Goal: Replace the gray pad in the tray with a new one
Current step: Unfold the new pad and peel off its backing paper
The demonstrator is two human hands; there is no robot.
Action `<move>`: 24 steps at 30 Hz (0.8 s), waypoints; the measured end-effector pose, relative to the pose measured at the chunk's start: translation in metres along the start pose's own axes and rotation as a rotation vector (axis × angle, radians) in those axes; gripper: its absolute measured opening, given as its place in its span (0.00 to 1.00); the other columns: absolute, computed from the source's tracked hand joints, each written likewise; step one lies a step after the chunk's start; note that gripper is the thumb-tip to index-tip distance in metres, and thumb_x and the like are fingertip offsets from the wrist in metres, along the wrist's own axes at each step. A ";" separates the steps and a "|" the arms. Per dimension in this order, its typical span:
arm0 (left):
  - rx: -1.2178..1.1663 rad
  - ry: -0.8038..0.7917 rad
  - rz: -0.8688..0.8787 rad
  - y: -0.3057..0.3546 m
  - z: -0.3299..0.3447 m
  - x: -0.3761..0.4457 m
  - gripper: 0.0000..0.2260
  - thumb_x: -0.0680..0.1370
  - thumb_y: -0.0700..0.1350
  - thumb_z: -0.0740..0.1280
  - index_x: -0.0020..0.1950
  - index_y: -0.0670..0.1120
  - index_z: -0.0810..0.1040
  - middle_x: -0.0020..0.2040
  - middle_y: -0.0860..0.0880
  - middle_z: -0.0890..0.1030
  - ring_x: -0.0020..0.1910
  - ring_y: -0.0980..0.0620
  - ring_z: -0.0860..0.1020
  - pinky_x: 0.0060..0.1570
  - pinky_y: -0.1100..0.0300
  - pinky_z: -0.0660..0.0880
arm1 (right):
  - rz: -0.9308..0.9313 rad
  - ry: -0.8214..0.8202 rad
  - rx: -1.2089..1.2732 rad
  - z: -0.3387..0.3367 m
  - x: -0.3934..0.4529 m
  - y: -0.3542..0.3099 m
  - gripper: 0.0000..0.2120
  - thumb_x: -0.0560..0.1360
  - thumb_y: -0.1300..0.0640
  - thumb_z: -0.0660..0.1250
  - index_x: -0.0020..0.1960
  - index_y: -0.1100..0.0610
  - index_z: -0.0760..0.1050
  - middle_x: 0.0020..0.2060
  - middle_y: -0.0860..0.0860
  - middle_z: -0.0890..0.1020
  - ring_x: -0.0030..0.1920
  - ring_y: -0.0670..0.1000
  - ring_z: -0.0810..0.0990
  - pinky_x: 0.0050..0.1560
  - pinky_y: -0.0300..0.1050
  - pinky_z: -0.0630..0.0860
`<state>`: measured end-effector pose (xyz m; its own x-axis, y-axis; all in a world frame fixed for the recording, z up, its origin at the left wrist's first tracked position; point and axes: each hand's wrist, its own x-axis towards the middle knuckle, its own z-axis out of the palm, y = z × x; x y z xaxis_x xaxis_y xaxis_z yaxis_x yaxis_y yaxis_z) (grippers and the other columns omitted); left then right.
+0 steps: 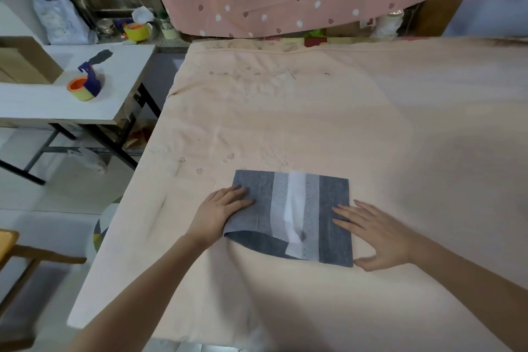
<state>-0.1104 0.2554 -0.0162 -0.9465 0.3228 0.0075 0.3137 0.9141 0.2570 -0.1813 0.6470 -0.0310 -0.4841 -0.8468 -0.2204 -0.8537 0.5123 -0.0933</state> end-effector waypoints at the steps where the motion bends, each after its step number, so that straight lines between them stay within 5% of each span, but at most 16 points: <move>1: 0.059 0.004 0.077 0.000 -0.002 0.001 0.21 0.71 0.44 0.73 0.64 0.51 0.78 0.68 0.47 0.74 0.67 0.44 0.72 0.65 0.49 0.69 | 0.001 0.007 0.015 0.000 0.000 -0.001 0.41 0.66 0.33 0.63 0.72 0.56 0.66 0.72 0.55 0.66 0.73 0.52 0.63 0.72 0.52 0.53; 5: 0.333 -0.065 0.316 -0.008 -0.014 0.001 0.24 0.66 0.46 0.79 0.61 0.49 0.80 0.63 0.46 0.78 0.62 0.45 0.77 0.59 0.48 0.76 | -0.043 0.012 0.021 0.001 0.000 -0.004 0.41 0.67 0.33 0.63 0.73 0.56 0.65 0.73 0.55 0.64 0.74 0.52 0.61 0.72 0.51 0.53; 10: 0.389 -0.171 0.296 -0.015 -0.022 -0.008 0.26 0.74 0.47 0.71 0.71 0.50 0.69 0.70 0.47 0.71 0.69 0.44 0.70 0.67 0.48 0.66 | -0.084 -0.048 0.003 0.001 0.004 -0.014 0.46 0.67 0.27 0.58 0.76 0.54 0.57 0.76 0.54 0.56 0.76 0.52 0.51 0.73 0.52 0.47; 13: 0.379 -0.146 0.349 -0.019 -0.030 -0.015 0.28 0.71 0.46 0.74 0.70 0.52 0.71 0.69 0.45 0.72 0.66 0.42 0.73 0.62 0.49 0.73 | -0.092 -0.073 -0.004 0.000 0.008 -0.026 0.51 0.65 0.22 0.53 0.77 0.53 0.53 0.76 0.55 0.51 0.76 0.54 0.48 0.72 0.55 0.43; 17: 0.350 -0.138 0.481 -0.027 -0.032 -0.024 0.28 0.69 0.41 0.76 0.67 0.53 0.74 0.68 0.43 0.73 0.66 0.40 0.72 0.59 0.51 0.76 | -0.038 -0.037 -0.095 -0.002 0.013 -0.046 0.52 0.64 0.20 0.51 0.73 0.58 0.63 0.72 0.59 0.63 0.73 0.57 0.61 0.69 0.58 0.48; 24: 0.062 -0.084 0.325 -0.022 -0.025 -0.030 0.24 0.67 0.32 0.75 0.60 0.49 0.81 0.66 0.41 0.75 0.65 0.35 0.71 0.57 0.44 0.75 | -0.009 0.082 -0.218 0.005 0.013 -0.060 0.40 0.71 0.29 0.57 0.69 0.59 0.70 0.68 0.60 0.71 0.70 0.57 0.69 0.70 0.54 0.49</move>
<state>-0.0905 0.2188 0.0023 -0.7874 0.6165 -0.0004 0.6046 0.7723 0.1948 -0.1358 0.6059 -0.0329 -0.4824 -0.8647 -0.1400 -0.8752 0.4690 0.1189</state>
